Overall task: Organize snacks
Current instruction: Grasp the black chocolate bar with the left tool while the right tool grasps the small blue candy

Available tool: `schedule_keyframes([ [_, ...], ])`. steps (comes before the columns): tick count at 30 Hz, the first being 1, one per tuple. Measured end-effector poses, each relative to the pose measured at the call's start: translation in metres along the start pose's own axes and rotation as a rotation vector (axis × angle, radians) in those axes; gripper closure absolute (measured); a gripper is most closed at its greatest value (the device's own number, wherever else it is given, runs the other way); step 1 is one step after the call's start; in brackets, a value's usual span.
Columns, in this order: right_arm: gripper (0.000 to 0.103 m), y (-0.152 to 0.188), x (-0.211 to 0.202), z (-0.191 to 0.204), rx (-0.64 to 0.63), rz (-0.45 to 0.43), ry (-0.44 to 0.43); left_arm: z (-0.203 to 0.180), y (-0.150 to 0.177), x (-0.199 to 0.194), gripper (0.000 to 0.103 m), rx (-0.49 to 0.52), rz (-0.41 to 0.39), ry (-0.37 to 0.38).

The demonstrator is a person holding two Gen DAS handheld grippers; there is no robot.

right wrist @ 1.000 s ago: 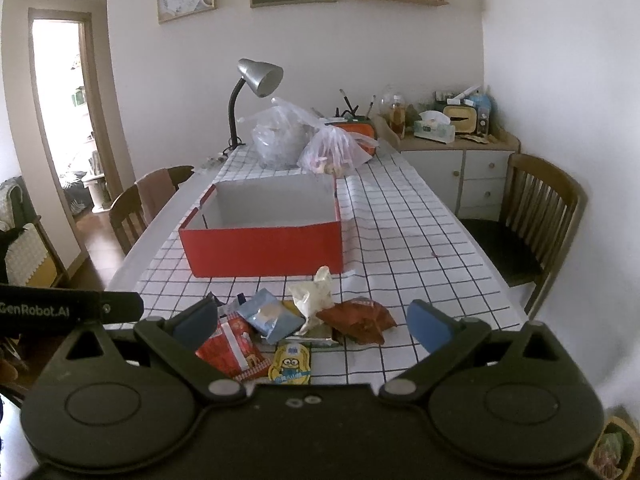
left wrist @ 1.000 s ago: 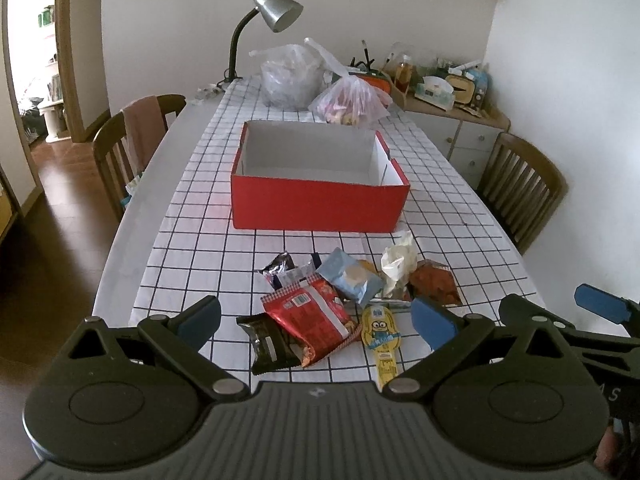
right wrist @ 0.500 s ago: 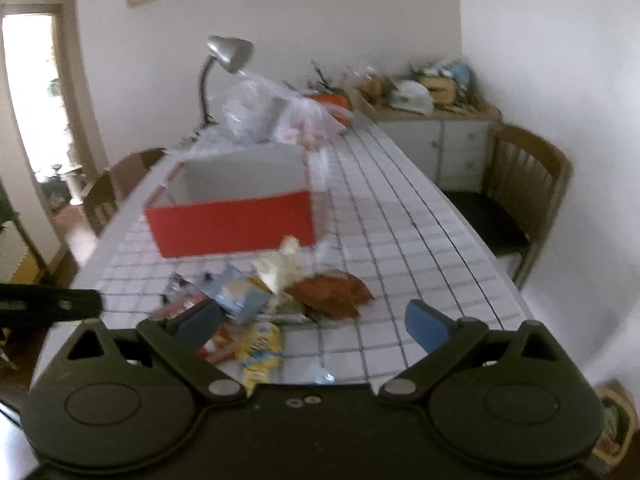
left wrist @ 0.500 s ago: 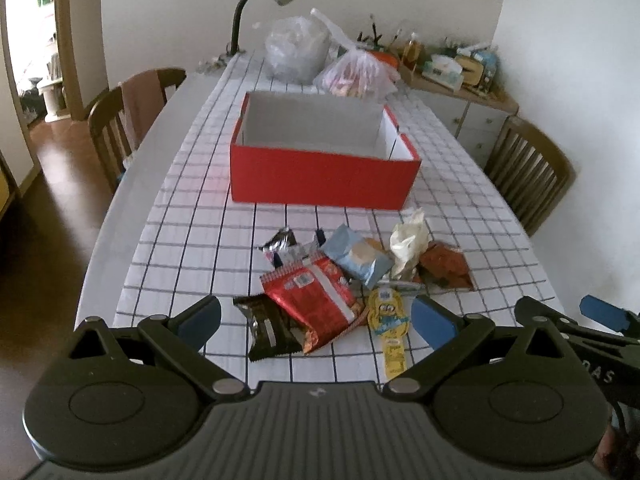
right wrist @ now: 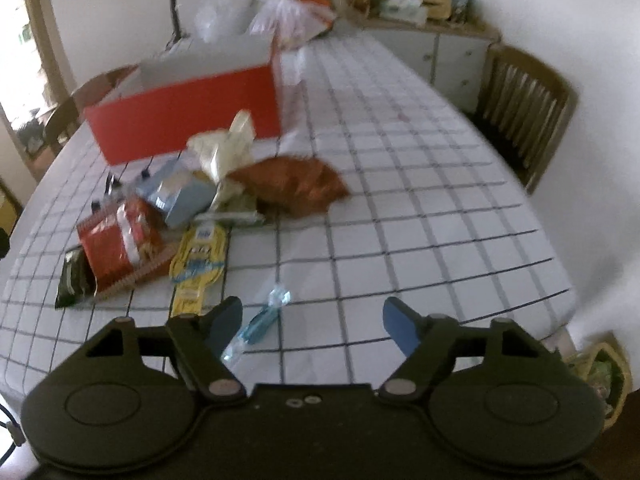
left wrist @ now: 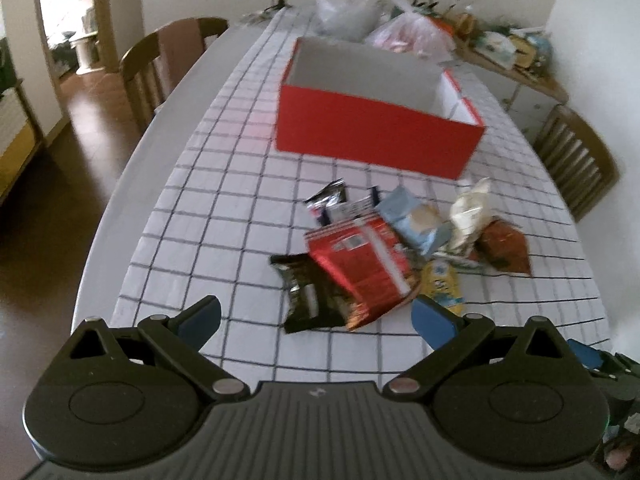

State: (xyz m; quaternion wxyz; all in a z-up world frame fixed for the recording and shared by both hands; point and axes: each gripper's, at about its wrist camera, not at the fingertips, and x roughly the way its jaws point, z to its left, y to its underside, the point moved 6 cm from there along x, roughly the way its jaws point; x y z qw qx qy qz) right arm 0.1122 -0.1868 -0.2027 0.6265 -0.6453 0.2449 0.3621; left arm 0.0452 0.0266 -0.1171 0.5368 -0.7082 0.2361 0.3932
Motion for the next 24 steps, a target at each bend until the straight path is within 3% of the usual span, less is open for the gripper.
schedule_keyframes([
  [8, 0.048, 0.003, 0.030, 0.018, -0.029, 0.079, -0.047, 0.020, 0.007, 0.009, 0.002, -0.050, 0.033, -0.059],
  [16, 0.053, 0.004, 0.044, 0.028, -0.087, 0.119, -0.037, 0.028, 0.008, 0.020, 0.002, -0.078, 0.045, -0.076],
  [24, 0.077, 0.000, 0.045, 0.028, -0.103, 0.108, -0.026, 0.032, 0.006, 0.051, 0.002, -0.093, 0.067, -0.076],
])
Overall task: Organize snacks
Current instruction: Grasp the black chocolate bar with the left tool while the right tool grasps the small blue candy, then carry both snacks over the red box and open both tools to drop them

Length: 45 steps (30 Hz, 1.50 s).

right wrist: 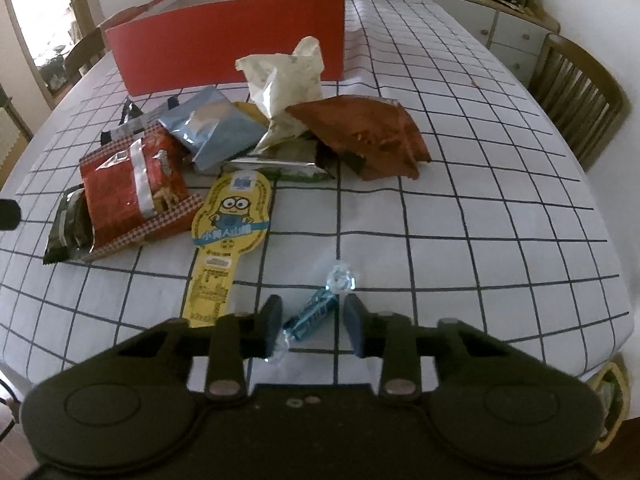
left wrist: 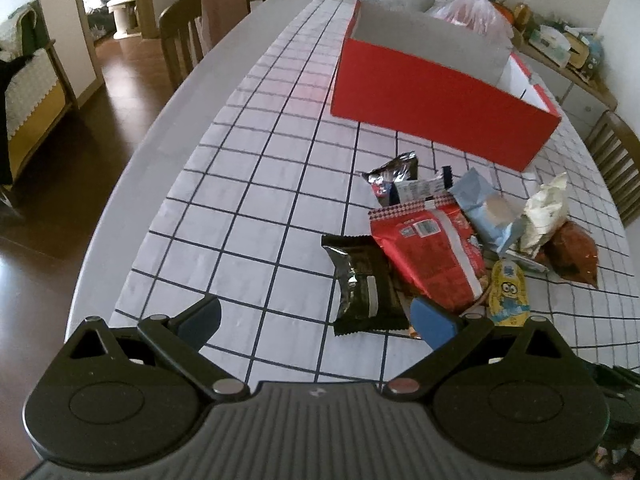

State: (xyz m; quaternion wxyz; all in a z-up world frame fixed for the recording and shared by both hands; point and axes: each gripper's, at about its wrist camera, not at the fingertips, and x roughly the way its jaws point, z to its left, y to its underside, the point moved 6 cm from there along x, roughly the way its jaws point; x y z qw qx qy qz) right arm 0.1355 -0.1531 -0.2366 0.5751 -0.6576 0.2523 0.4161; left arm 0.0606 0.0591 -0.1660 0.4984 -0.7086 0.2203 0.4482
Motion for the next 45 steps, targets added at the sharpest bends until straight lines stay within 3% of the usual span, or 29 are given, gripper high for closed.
schedule_keyframes([
  [3, 0.090, -0.001, 0.001, -0.002, 0.008, -0.004, -0.006, 0.001, -0.001, 0.012, 0.002, -0.012, 0.021, 0.008],
  [11, 0.092, -0.003, 0.000, -0.003, 0.007, -0.005, -0.011, -0.009, -0.009, 0.034, 0.004, -0.026, 0.064, 0.020],
  [26, 0.092, -0.005, -0.004, -0.005, 0.014, -0.019, -0.008, -0.019, -0.016, 0.067, 0.035, -0.023, 0.148, -0.011],
  [28, 0.092, -0.005, -0.005, -0.005, 0.015, -0.023, -0.008, -0.019, -0.017, 0.068, 0.042, -0.019, 0.146, -0.021],
  [32, 0.092, -0.008, -0.008, -0.005, 0.011, -0.032, -0.008, -0.019, -0.017, 0.065, 0.064, -0.013, 0.142, -0.010],
  [45, 0.092, -0.028, -0.039, 0.007, -0.057, -0.087, -0.022, 0.012, -0.016, 0.040, 0.070, -0.137, 0.102, 0.063],
])
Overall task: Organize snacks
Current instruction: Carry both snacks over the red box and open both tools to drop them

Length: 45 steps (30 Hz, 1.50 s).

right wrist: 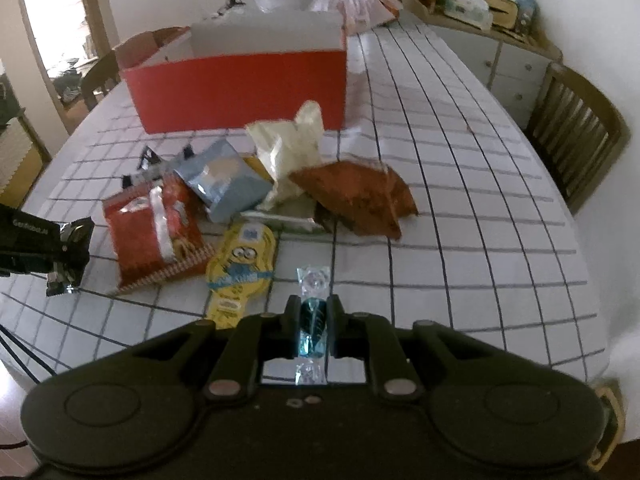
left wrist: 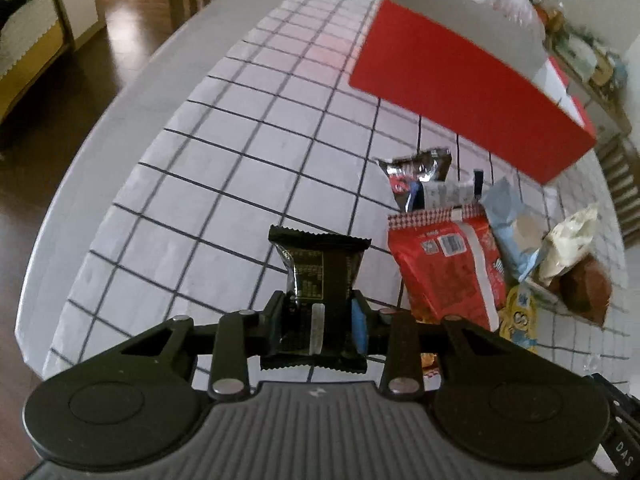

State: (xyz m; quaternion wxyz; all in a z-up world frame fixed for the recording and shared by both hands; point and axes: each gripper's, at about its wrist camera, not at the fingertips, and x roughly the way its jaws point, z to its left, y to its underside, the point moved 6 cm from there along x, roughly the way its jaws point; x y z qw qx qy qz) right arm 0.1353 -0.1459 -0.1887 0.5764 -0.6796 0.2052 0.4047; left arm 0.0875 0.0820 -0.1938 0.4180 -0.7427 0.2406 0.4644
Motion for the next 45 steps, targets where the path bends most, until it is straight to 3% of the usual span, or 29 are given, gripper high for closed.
schedule_keyframes([
  [6, 0.092, -0.026, -0.019, 0.022, -0.068, -0.042, -0.050, 0.015, 0.000, -0.040, 0.071, -0.053, -0.063, 0.037],
  [13, 0.092, -0.061, -0.041, 0.060, -0.127, -0.107, -0.143, 0.023, 0.001, -0.090, 0.070, -0.031, -0.157, 0.040],
  [25, 0.092, -0.127, -0.046, 0.084, -0.182, -0.159, -0.271, 0.015, -0.040, -0.139, 0.070, -0.019, -0.289, 0.016],
  [34, 0.092, -0.200, -0.005, 0.048, -0.175, -0.172, -0.295, -0.037, -0.112, -0.118, 0.070, 0.047, -0.299, -0.016],
  [45, 0.092, -0.261, 0.068, -0.002, -0.150, -0.139, -0.247, -0.133, -0.197, -0.040, 0.070, 0.225, -0.207, 0.002],
])
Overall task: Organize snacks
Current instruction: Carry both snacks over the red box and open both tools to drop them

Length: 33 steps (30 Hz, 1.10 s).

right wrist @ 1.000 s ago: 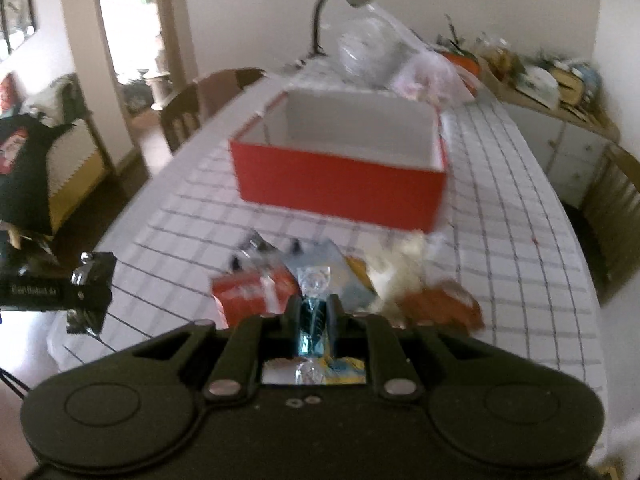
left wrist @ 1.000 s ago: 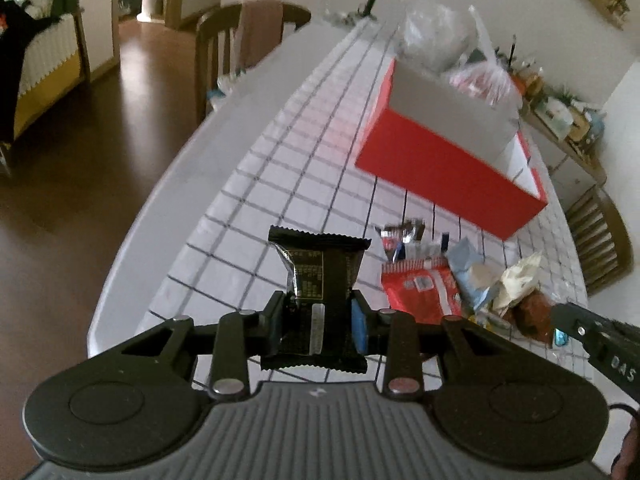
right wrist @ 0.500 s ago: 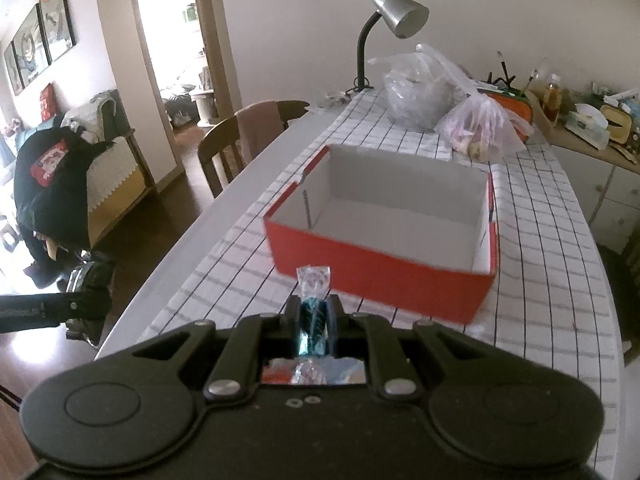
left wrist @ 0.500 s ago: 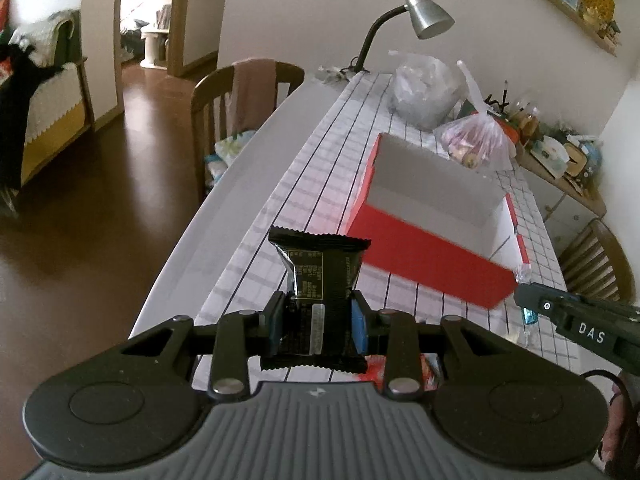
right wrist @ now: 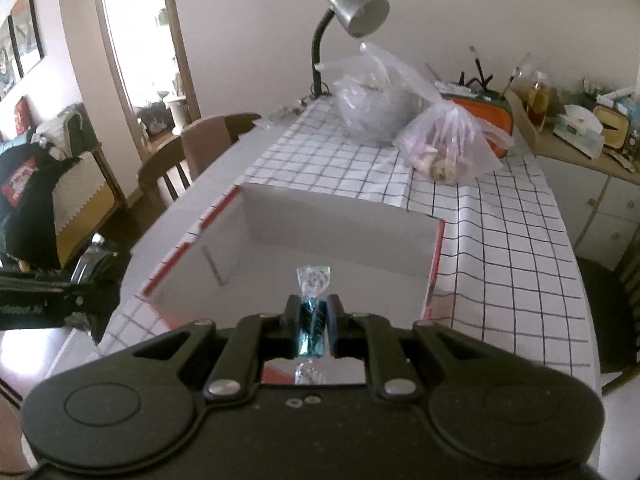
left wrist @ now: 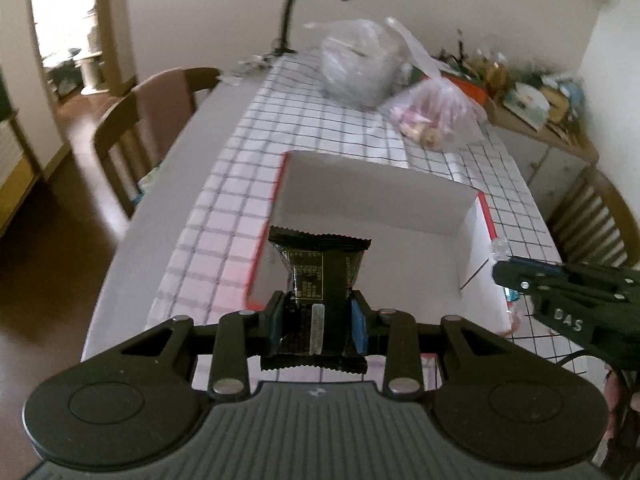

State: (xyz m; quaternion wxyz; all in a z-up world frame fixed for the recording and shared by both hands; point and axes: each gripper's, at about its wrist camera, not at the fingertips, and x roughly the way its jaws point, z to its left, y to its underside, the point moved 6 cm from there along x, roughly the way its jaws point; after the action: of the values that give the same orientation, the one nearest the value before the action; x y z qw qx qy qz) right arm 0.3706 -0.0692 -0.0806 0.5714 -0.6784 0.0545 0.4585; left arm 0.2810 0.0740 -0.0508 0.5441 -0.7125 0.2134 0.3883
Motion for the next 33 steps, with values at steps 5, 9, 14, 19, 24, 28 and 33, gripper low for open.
schedule_keyframes([
  [5, 0.092, -0.008, 0.035, -0.013, 0.000, 0.050, 0.002, -0.015, -0.023, 0.047, 0.070, 0.040, 0.066, 0.007],
  [9, 0.092, -0.009, 0.063, -0.013, -0.016, 0.104, -0.003, -0.017, -0.031, 0.081, 0.070, 0.060, 0.112, -0.008],
  [14, 0.092, -0.001, 0.097, -0.015, -0.032, 0.181, 0.001, -0.018, -0.031, 0.121, 0.070, 0.080, 0.207, -0.034],
  [19, 0.092, 0.009, 0.119, -0.016, -0.049, 0.245, 0.000, -0.016, -0.021, 0.149, 0.070, 0.088, 0.285, -0.052],
  [24, 0.092, 0.018, 0.130, -0.019, -0.066, 0.289, -0.006, -0.019, -0.012, 0.166, 0.070, 0.109, 0.328, -0.064],
  [28, 0.090, 0.024, 0.135, -0.021, -0.073, 0.312, -0.012, -0.019, -0.007, 0.173, 0.070, 0.113, 0.352, -0.070],
  [33, 0.086, 0.028, 0.136, -0.019, -0.087, 0.326, -0.029, -0.017, -0.004, 0.178, 0.070, 0.100, 0.364, -0.078],
])
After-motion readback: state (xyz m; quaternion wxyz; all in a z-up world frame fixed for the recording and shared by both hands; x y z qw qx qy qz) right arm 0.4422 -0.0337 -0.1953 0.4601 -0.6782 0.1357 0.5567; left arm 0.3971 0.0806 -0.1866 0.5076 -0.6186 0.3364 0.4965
